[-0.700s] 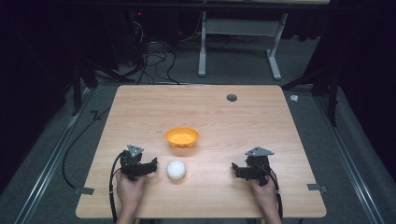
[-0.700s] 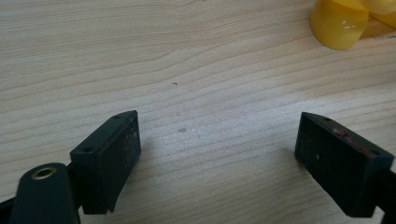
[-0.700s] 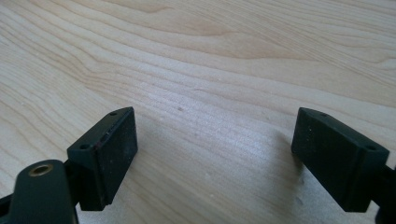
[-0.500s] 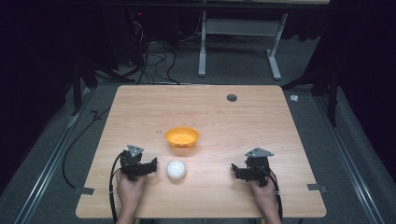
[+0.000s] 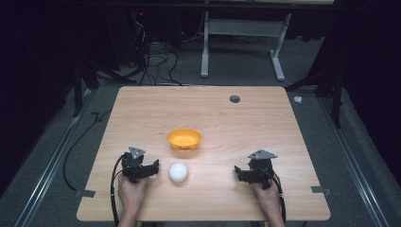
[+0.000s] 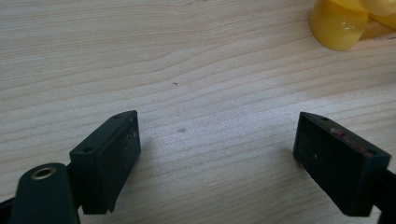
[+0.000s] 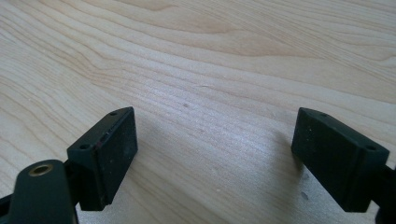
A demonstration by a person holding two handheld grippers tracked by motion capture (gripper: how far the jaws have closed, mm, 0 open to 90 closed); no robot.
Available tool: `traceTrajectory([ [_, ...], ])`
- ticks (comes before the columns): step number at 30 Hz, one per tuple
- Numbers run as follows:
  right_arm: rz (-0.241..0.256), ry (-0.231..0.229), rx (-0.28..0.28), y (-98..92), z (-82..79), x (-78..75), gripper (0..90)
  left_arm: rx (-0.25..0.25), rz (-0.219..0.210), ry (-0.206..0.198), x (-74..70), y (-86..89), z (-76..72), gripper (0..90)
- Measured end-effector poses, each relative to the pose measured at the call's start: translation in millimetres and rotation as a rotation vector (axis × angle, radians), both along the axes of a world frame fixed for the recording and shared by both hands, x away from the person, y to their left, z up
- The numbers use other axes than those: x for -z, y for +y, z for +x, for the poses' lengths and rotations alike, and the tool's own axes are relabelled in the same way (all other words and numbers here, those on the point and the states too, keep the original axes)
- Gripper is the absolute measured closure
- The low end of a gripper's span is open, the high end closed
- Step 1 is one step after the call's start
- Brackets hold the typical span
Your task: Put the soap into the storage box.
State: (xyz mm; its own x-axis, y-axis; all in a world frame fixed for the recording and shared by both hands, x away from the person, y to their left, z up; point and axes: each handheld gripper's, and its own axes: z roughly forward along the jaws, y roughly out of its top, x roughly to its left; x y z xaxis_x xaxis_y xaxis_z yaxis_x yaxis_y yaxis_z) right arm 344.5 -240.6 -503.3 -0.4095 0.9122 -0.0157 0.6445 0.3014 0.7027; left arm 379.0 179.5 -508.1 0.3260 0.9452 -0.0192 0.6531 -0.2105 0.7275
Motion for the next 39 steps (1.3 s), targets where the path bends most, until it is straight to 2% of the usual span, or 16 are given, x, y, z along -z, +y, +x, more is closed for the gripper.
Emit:
traceTrajectory([
  [14, -0.001, -0.001, -0.001, -0.2, 0.1, 0.0, 15.1, 0.004, 0.014, -0.007, -1.8, -1.3, -1.8, 17.6],
  [23, 0.000, 0.000, -0.001, -0.1, 0.0, 0.0, 15.1, 0.018, -0.031, -0.042, -14.0, 0.9, -9.8, 15.5],
  [26, 0.000, 0.001, -0.001, -0.1, 0.0, 0.0, 15.1, 0.034, -0.050, -0.059, -20.5, 0.7, -13.2, 15.4],
  [27, -0.001, 0.001, -0.001, -0.1, 0.0, 0.0, 15.1, 0.045, -0.074, -0.071, -24.6, -0.1, -15.6, 15.4],
  [28, -0.001, 0.001, -0.001, -0.1, 0.0, 0.0, 15.1, 0.045, -0.074, -0.071, -24.6, -0.1, -15.6, 15.4],
  [29, -0.001, 0.000, -0.001, -0.1, 0.0, 0.0, 15.1, 0.061, -0.092, -0.085, -28.3, -1.5, -17.9, 15.3],
  [30, -0.001, 0.000, -0.001, -0.1, 0.0, 0.0, 15.1, 0.061, -0.092, -0.085, -28.3, -1.5, -17.9, 15.3],
  [31, -0.001, 0.001, -0.001, -0.1, 0.0, 0.0, 15.1, 0.087, -0.103, -0.089, -32.0, -3.5, -20.7, 15.3],
  [36, 0.000, 0.001, -0.001, 0.0, -0.1, 0.0, 15.1, 0.132, -0.098, -0.099, -39.3, -10.2, -26.5, 15.0],
  [39, 0.000, 0.001, -0.001, 0.0, 0.0, 0.0, 15.1, 0.161, -0.113, -0.102, -44.0, -14.8, -29.8, 15.0],
])
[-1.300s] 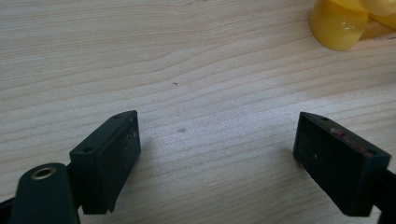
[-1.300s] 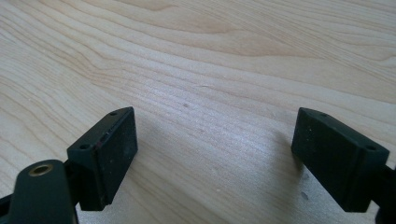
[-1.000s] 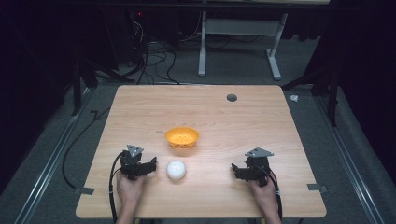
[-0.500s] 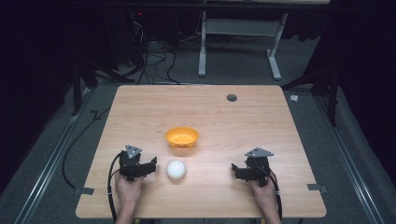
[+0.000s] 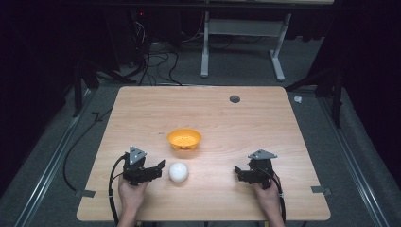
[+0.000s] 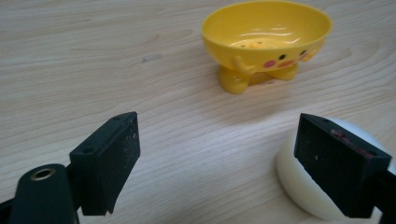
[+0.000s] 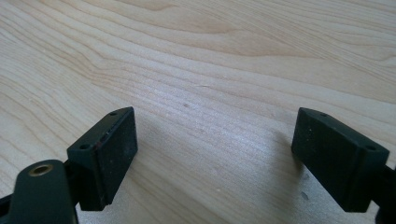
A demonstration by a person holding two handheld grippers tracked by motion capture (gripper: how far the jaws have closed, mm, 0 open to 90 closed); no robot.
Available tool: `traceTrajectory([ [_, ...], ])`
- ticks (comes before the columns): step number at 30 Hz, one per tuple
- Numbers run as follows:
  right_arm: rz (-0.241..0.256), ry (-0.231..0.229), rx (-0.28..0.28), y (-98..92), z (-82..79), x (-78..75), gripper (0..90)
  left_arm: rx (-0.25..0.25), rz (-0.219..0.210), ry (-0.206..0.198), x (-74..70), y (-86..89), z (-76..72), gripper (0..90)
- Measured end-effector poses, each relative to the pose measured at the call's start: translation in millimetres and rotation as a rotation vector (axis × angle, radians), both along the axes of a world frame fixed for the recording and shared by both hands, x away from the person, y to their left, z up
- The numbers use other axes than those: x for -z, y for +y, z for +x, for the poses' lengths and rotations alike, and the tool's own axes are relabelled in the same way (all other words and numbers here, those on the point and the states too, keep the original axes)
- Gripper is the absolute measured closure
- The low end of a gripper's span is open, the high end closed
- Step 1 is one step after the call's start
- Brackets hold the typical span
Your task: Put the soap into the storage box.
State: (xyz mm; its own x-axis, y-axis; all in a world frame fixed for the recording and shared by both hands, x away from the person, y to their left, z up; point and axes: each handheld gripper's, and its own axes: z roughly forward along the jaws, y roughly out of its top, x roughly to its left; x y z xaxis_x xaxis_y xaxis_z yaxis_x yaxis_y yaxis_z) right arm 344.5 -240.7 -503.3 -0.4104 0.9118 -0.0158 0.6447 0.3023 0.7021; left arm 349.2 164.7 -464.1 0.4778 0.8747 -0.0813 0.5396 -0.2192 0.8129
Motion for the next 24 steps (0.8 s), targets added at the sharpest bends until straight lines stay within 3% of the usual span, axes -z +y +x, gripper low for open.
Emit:
traceTrajectory([
  [12, 0.002, -0.001, 0.000, 0.1, -0.1, 0.1, 15.1, 0.104, 0.012, 0.015, -0.3, -31.7, -8.9, 14.6],
  [24, 0.000, -0.002, -0.002, -0.1, -0.1, 0.2, 15.1, 0.162, 0.038, 0.044, 9.6, -53.7, -11.3, 14.6],
])
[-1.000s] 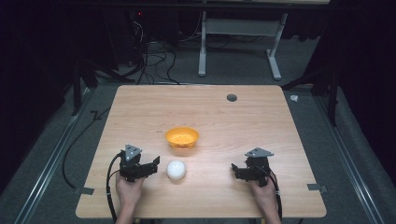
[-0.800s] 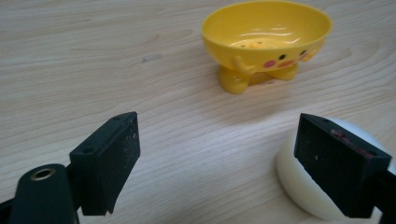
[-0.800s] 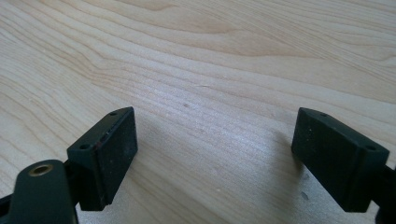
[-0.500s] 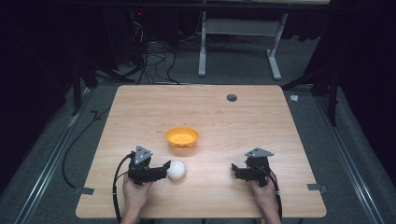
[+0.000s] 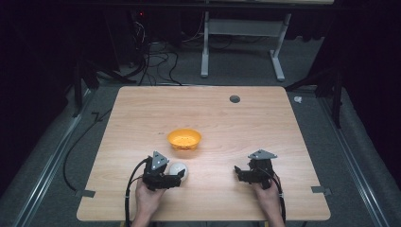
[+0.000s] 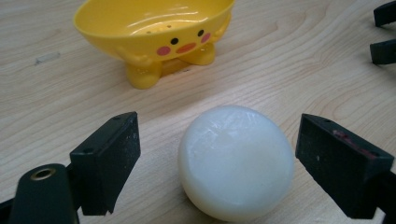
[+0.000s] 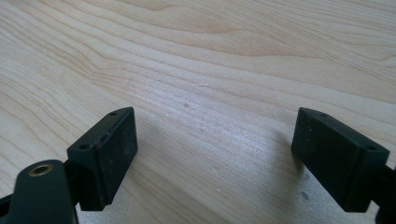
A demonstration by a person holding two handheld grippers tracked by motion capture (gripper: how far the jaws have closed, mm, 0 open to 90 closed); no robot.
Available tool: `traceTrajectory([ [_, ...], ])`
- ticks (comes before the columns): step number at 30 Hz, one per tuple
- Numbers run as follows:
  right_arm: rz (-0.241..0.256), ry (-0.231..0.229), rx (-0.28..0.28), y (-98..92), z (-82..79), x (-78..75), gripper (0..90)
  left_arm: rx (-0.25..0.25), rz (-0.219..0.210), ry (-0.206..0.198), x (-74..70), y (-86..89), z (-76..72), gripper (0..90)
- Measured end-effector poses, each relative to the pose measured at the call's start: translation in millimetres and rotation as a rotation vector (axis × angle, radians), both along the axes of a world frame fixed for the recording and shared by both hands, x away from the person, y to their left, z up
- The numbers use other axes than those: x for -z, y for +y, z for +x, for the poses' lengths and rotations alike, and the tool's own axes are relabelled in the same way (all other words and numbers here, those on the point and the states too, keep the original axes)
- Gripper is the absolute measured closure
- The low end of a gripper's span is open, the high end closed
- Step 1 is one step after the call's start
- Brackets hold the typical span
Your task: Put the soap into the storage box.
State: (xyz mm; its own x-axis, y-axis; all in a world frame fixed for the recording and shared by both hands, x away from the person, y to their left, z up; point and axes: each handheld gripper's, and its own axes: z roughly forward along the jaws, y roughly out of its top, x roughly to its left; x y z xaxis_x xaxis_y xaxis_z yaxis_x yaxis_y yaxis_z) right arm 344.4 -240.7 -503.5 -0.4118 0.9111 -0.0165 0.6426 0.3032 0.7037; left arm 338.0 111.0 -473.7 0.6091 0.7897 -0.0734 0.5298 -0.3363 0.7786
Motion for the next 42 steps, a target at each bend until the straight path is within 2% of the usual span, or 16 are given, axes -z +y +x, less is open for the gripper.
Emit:
traceTrajectory([
  [14, 0.000, -0.001, 0.001, 0.1, -0.1, 0.1, 15.1, 0.026, 0.058, 0.029, 10.1, -16.4, 1.6, 14.1],
  [16, 0.000, -0.001, 0.000, 0.1, -0.1, 0.1, 15.1, 0.031, 0.080, 0.030, 12.0, -19.6, 1.7, 14.2],
  [21, 0.000, -0.001, 0.000, 0.0, 0.0, 0.1, 15.1, 0.029, 0.086, 0.043, 15.7, -22.1, 2.9, 14.3],
  [29, 0.000, -0.001, 0.000, 0.1, -0.1, 0.1, 15.1, 0.025, 0.124, 0.053, 20.8, -26.1, 2.9, 15.4],
  [37, 0.000, -0.001, 0.000, 0.1, -0.1, 0.1, 15.1, 0.006, 0.151, 0.061, 24.7, -26.7, 4.0, 19.6],
  [39, 0.000, -0.001, 0.000, 0.1, -0.1, 0.1, 15.1, 0.006, 0.151, 0.059, 24.8, -26.1, 3.9, 23.8],
  [42, 0.000, -0.001, 0.000, 0.1, -0.1, 0.0, 15.1, 0.015, 0.151, 0.059, 24.6, -25.0, 4.4, 24.0],
])
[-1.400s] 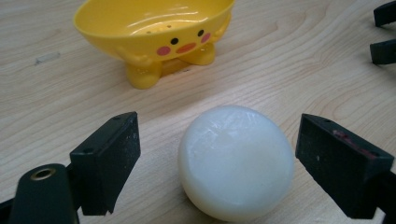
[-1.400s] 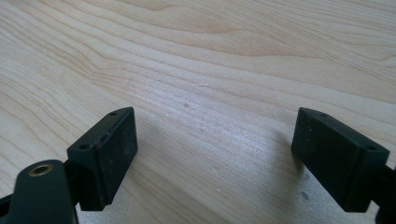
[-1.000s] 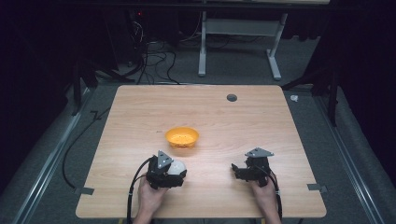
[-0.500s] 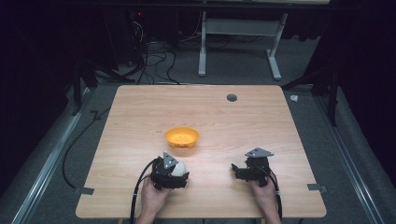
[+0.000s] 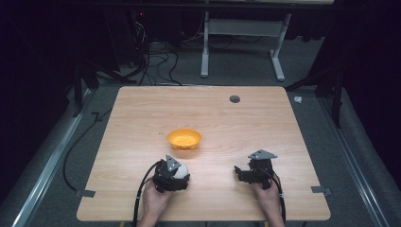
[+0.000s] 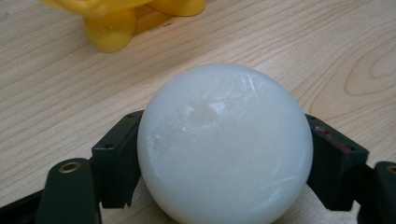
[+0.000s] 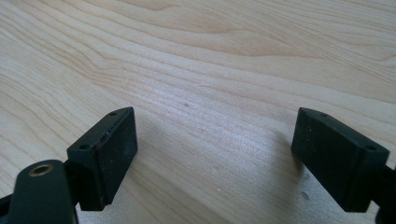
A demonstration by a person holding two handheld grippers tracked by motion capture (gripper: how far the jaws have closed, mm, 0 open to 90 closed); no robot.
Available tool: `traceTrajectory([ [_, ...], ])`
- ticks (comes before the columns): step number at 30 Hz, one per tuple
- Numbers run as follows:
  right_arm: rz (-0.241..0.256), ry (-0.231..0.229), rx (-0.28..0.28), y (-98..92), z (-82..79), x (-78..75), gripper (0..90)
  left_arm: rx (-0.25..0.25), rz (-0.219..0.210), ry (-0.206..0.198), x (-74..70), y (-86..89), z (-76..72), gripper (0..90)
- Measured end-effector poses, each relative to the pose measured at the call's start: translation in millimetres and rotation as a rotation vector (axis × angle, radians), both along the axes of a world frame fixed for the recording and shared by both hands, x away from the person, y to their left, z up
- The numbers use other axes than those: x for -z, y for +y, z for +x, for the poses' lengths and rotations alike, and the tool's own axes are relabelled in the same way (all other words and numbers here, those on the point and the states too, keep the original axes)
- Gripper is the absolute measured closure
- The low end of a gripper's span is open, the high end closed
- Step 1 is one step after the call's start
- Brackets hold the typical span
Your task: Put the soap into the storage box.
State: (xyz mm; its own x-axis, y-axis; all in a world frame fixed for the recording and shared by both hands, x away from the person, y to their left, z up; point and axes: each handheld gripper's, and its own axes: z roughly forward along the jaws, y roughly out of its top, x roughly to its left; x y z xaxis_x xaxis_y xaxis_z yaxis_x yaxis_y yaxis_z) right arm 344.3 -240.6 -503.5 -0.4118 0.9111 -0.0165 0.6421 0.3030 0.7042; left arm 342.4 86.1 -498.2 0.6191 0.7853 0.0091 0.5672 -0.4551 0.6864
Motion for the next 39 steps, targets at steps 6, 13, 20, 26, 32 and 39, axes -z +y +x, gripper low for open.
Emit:
traceTrajectory([
  [6, 0.000, 0.000, 0.000, 0.0, 0.0, 0.0, 15.1, 0.004, 0.014, -0.001, -1.1, -1.4, 0.2, 24.2],
  [13, 0.000, 0.000, 0.000, 0.0, 0.1, 0.0, 15.1, 0.010, 0.001, -0.003, -5.0, -0.8, 0.6, 24.2],
  [20, 0.000, 0.000, -0.002, 0.0, 0.0, 0.0, 15.1, 0.043, -0.037, 0.002, -14.8, 0.9, -0.7, 24.3],
  [26, 0.001, 0.000, -0.004, 0.1, -0.1, 0.0, 15.1, 0.056, -0.055, -0.003, -21.0, 2.6, -0.1, 24.3],
  [32, 0.001, 0.000, -0.004, 0.1, -0.1, 0.0, 15.1, 0.069, -0.068, -0.015, -29.9, 3.7, 0.4, 24.3],
  [39, 0.001, 0.000, -0.005, 0.1, -0.2, 0.0, 15.1, 0.075, -0.071, -0.029, -37.7, 4.8, 2.0, 24.3],
])
